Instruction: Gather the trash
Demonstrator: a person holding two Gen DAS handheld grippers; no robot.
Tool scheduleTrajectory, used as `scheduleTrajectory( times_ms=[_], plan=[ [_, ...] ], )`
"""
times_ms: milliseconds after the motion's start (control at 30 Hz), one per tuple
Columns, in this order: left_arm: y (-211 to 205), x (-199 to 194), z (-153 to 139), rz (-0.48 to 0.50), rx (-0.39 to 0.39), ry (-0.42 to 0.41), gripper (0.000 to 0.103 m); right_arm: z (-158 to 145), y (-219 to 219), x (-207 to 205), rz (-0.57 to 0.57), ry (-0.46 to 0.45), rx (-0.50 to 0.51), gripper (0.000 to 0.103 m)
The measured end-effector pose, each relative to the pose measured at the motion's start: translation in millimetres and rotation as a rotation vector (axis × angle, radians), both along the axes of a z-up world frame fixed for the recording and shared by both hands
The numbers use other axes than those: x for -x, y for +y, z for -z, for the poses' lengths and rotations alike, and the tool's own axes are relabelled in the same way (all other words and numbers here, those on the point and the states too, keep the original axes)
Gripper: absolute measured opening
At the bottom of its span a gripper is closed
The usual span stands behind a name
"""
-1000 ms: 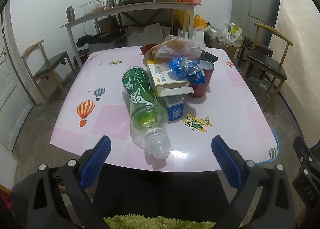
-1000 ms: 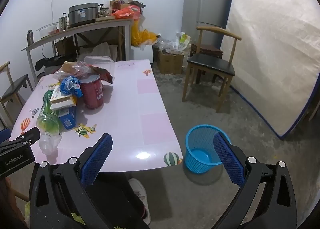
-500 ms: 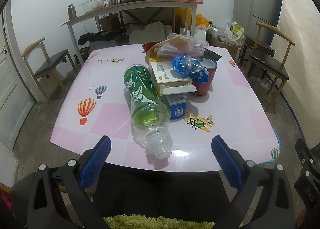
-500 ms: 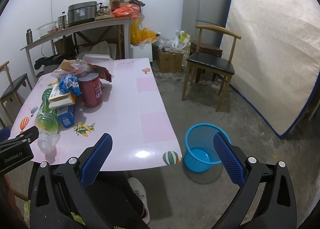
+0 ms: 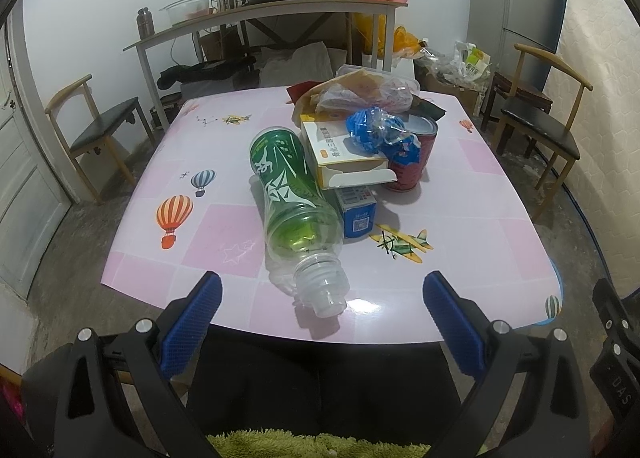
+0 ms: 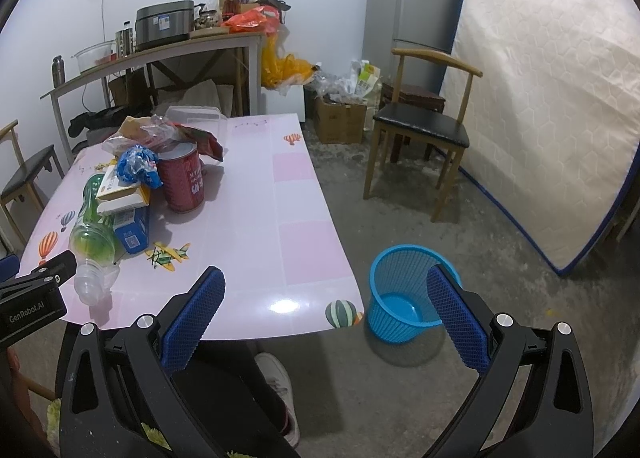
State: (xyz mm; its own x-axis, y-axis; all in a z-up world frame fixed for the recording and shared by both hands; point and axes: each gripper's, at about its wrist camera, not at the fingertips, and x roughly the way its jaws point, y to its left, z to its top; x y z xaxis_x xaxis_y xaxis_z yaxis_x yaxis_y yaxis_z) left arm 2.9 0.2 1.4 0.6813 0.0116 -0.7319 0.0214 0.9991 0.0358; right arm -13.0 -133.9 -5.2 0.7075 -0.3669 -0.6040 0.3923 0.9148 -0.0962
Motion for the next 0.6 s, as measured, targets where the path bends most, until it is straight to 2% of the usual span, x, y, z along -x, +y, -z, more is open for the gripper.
scheduleTrajectory(
  times_ms=[600],
  plan=[
    [4.3, -1.0, 3.4, -0.003, -0.002, 0.004, 0.098, 2.7, -0.6, -0.6, 0.000, 0.004, -0.002, 0.097]
  ],
)
